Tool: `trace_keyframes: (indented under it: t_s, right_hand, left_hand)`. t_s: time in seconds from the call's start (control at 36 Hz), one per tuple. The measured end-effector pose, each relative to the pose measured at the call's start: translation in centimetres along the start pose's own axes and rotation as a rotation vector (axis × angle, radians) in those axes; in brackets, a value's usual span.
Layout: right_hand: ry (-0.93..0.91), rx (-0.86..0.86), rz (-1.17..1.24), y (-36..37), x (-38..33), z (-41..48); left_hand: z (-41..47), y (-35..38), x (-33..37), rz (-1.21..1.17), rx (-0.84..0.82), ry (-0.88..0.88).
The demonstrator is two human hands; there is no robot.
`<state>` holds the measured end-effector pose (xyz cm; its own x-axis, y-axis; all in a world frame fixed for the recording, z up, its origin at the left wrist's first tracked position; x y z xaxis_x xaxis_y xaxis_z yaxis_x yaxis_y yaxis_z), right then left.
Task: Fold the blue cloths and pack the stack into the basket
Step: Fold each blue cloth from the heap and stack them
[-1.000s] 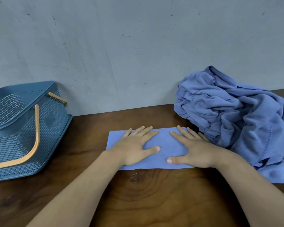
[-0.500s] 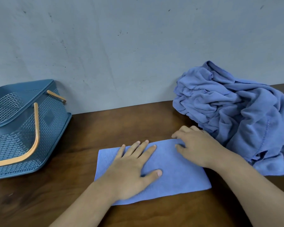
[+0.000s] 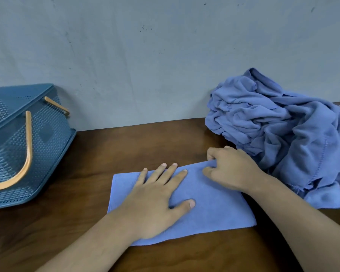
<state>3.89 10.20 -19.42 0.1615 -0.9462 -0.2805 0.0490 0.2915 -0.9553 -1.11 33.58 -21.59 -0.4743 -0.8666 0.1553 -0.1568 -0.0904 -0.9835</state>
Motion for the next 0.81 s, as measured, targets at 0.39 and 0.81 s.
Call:
trace_keyframes:
  t_s: [0.39,0.81]
  right_hand:
    - [-0.006,-0.144,0.639,-1.1,1.4,-5.2]
    - [0.103,-0.188,0.748,-1.7,4.0,-5.6]
  left_hand:
    - [0.0,0.0,-0.1,-0.025,0.021,0.002]
    - [-1.4,-1.2,-1.7,-0.150,0.120,0.022]
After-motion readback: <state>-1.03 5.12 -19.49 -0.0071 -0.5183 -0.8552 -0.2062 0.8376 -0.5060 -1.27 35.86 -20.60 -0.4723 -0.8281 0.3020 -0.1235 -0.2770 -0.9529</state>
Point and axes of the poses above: each hand's wrist, its own z-axis towards the middle knuckle, its own y-axis out of the palm, x = y × z, the point moved 2 cm from there along z, towards the middle knuckle, and after that the axes turned 1 degree about -x, right-handed, at the moved point
